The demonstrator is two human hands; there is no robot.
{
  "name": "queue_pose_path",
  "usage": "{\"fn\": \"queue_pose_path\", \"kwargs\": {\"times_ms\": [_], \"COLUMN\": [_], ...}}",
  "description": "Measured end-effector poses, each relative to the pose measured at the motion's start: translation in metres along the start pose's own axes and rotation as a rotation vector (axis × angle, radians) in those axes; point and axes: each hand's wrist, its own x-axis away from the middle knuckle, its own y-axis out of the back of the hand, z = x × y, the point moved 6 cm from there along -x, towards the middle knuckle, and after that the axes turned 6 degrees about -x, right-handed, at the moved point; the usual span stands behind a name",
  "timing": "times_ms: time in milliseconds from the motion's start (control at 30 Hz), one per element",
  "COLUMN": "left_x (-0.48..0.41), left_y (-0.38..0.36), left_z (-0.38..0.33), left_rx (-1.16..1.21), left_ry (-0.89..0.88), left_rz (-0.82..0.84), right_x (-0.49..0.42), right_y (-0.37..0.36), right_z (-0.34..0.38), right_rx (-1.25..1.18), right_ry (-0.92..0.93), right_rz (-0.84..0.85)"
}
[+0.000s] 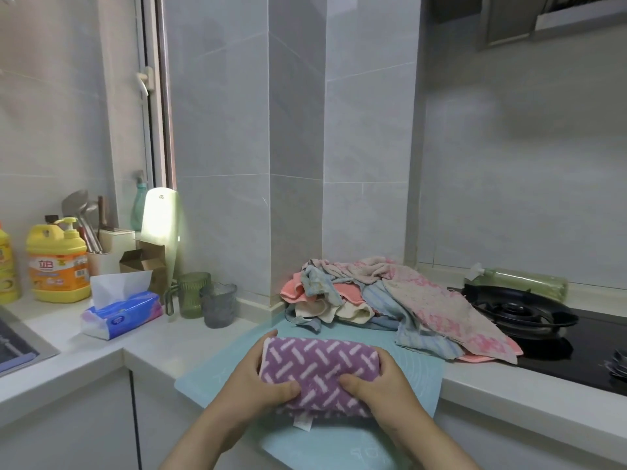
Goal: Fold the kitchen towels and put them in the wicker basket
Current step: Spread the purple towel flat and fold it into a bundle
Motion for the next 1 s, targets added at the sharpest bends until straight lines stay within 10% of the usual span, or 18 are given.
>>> {"fn": "queue_pose_path", "kwargs": {"times_ms": [333, 1000], "left_x": [-0.022, -0.027], "left_y": [0.002, 0.004], "left_z": [0.020, 0.028], "left_rx": [0.082, 0.071], "left_ry": [0.041, 0.061], "left_rz": [-0.066, -0.025], "right_x": [-0.017, -0.018], "right_y": [-0.010, 0.004], "right_z": [-0.007, -0.012], "right_rx": [0.027, -0.021], "right_ry": [-0.079, -0.018], "right_rz": [0.201, -0.009]}}
